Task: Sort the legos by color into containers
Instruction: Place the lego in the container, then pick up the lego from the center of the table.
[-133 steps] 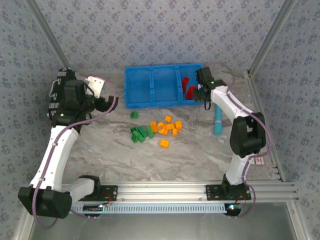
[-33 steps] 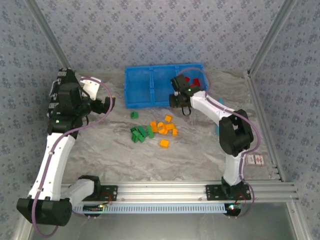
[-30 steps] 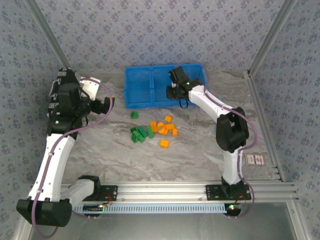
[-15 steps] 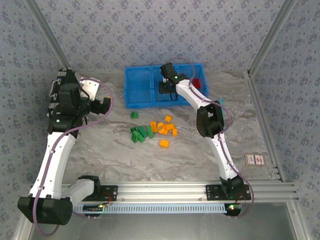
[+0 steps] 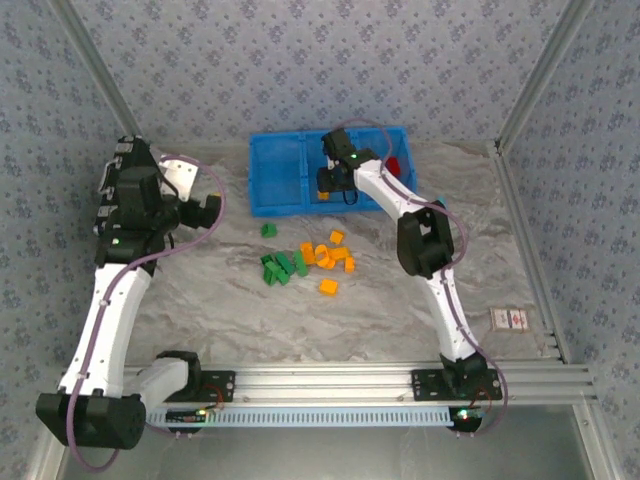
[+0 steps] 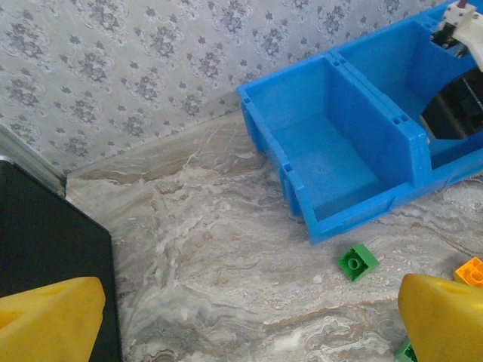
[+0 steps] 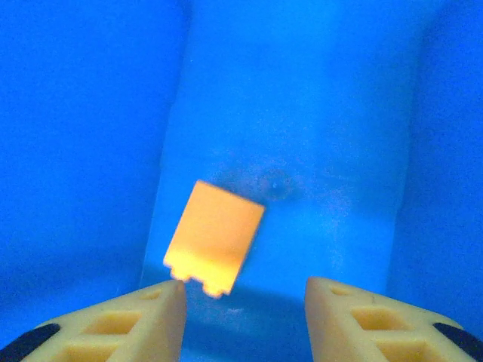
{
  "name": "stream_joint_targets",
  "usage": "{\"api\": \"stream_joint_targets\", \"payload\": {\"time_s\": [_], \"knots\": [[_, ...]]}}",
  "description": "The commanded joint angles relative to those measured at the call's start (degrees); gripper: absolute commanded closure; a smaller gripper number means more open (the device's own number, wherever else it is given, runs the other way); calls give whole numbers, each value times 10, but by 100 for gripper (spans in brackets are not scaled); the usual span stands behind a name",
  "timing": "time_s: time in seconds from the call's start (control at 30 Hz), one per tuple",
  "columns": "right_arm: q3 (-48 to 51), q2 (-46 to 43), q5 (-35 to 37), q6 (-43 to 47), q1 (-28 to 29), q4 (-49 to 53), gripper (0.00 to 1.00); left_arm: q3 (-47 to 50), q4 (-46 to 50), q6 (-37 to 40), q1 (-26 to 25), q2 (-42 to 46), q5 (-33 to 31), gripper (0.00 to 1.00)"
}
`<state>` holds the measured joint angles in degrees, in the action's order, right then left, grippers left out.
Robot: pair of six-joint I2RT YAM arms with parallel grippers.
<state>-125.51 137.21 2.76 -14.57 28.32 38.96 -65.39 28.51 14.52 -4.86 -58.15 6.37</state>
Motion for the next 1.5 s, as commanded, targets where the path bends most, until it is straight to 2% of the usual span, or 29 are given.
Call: {"api": "stream_joint_targets", "payload": {"time_s": [0.0,0.2,0.4,0.63,0.8,1.23,1.4,1.47], "knots": [[45,-73,9,-14,9,-12,53,-2,-9,9,3,42,-2,0],[197,-158,-6,-53,30,-77,50,-21,10,7,4,56,8,0],[316,-219,24,-109,48,-109,39,-23,10,7,3,82,5,0],[382,-235,57,-176,59,-99,31,-21,7,12,-3,99,12,0],[388,-219,62,-193,66,-98,29,-17,6,15,-7,106,12,0],[377,-167,54,-203,68,-91,32,-11,2,21,-12,114,4,0],[378,-160,54,-205,68,-92,41,-11,1,19,-13,111,7,0],[378,-160,55,-205,68,-90,47,-11,2,20,-14,111,7,0]]}}
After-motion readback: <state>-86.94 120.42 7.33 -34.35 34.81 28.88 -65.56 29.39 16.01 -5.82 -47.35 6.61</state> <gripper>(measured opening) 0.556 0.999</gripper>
